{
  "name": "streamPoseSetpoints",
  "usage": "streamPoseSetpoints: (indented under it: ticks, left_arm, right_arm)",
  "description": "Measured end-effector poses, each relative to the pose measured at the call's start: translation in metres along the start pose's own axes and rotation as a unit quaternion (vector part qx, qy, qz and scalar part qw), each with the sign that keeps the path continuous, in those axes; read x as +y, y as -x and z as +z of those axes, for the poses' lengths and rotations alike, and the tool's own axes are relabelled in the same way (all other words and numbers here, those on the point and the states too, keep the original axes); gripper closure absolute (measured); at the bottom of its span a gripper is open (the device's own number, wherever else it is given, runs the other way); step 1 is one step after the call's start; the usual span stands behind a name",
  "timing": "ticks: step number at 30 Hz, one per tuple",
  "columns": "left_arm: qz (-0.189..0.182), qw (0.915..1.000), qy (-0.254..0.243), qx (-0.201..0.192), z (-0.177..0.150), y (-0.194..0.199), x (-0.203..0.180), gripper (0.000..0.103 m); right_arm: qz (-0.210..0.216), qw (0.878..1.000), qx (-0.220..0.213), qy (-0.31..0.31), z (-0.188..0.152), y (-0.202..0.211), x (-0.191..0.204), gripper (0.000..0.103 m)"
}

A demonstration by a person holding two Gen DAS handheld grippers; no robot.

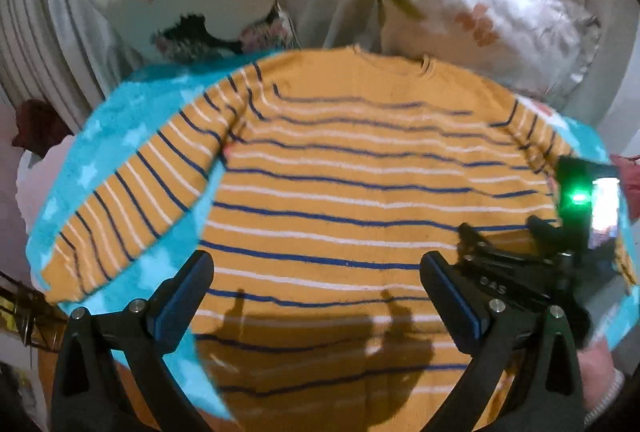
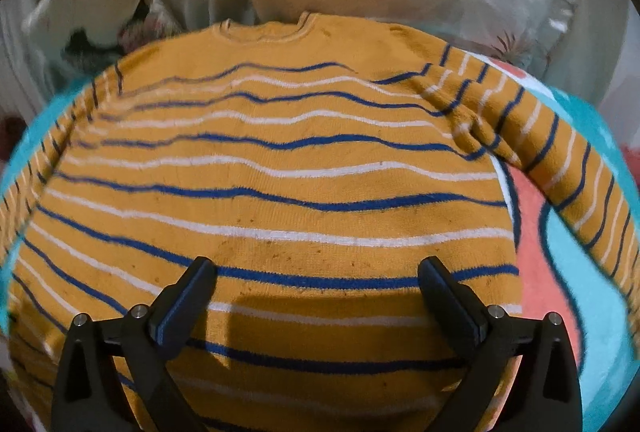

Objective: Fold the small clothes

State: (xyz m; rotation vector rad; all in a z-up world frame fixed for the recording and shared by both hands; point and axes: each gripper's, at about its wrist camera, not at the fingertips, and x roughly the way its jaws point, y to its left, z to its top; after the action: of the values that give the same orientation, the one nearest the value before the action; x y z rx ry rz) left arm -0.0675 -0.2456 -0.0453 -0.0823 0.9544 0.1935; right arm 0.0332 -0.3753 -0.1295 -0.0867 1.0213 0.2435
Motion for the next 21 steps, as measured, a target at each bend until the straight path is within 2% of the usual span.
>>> streamPoseSetpoints:
  ticks: [1, 2, 4, 6, 11, 16, 21]
  left_arm:
    - [-0.007, 1.0, 0.004, 0.001, 0.001, 0.005, 0.005, 0.0]
    - [-0.015, 0.9999, 0.008, 0.002, 0.002, 0.01, 0.01, 0.0]
    - [-0.022, 0.9997, 0.011, -0.002, 0.005, 0.017, 0.018, 0.0]
    - [-0.025, 0.9996, 0.014, -0.004, 0.01, 0.023, 0.025, 0.0]
    - [-0.059, 0.9975, 0.039, -0.008, 0.021, 0.035, 0.047, 0.0]
    - [-0.075, 0.9964, 0.03, -0.026, 0.032, 0.045, 0.058, 0.0]
    - [-0.079, 0.9955, 0.017, -0.049, 0.044, 0.053, 0.069, 0.0]
  right_arm:
    - [0.002, 1.0, 0.006, -0.002, 0.001, 0.001, -0.002, 0.001]
    - [-0.003, 1.0, 0.011, -0.012, 0.002, 0.004, -0.005, 0.008]
    - [-0.011, 0.998, 0.01, -0.055, 0.006, 0.019, -0.014, 0.014]
    - [-0.014, 0.996, -0.013, -0.089, 0.009, 0.04, -0.02, 0.014]
    - [-0.03, 0.992, -0.07, -0.102, 0.021, 0.092, -0.013, 0.013]
    - [-0.018, 0.989, -0.06, -0.134, 0.022, 0.104, 0.0, 0.013]
    - [-0.027, 0.989, -0.038, -0.14, 0.014, 0.1, 0.02, 0.013]
